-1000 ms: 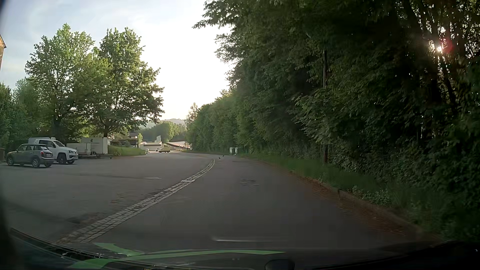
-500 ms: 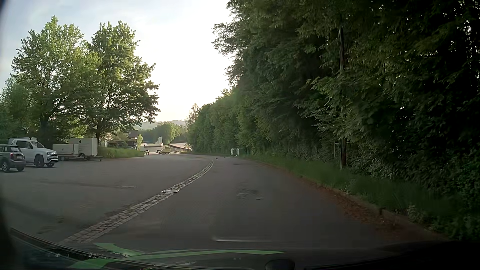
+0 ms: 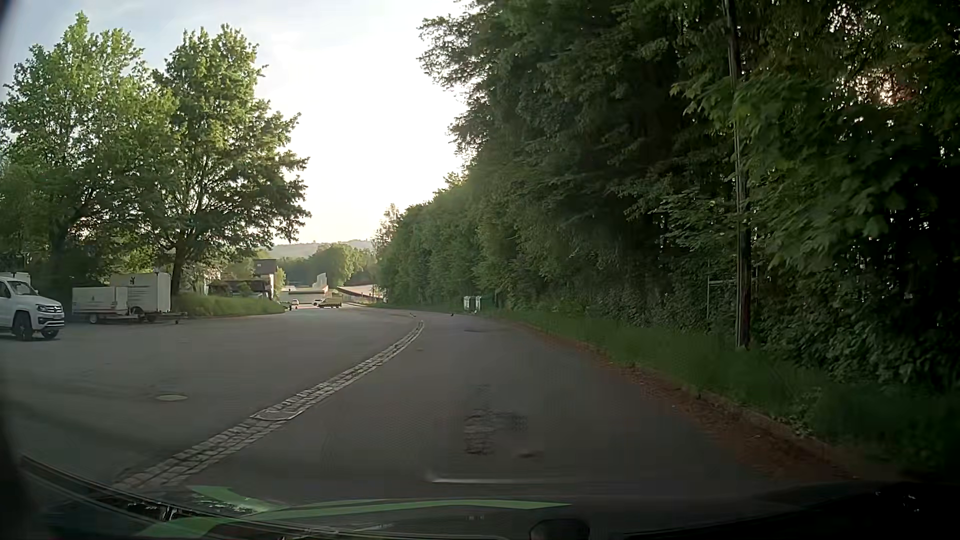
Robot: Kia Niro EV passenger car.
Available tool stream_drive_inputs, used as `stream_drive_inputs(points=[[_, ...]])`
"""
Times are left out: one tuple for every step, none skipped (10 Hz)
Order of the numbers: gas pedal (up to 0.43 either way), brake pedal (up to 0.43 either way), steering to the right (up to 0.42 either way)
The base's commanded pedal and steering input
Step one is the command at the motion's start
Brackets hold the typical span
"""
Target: Follow the waypoints while adhering to traffic rules and regulations
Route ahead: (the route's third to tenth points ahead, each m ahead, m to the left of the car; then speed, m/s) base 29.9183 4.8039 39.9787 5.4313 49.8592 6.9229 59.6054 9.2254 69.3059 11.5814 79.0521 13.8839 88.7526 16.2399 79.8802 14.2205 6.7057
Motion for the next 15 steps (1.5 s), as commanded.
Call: stream_drive_inputs(points=[[0.000, 0.000, -0.014], [0.000, 0.000, -0.015], [0.000, 0.000, -0.016], [0.000, 0.000, -0.015], [0.000, 0.000, -0.015], [0.000, 0.000, -0.012], [0.000, 0.000, -0.011], [0.000, 0.000, -0.011], [0.000, 0.000, -0.010], [0.000, 0.000, -0.010], [0.000, 0.000, -0.010], [0.000, 0.000, -0.011], [0.000, 0.000, -0.012], [0.000, 0.000, -0.014], [0.000, 0.000, -0.018]])
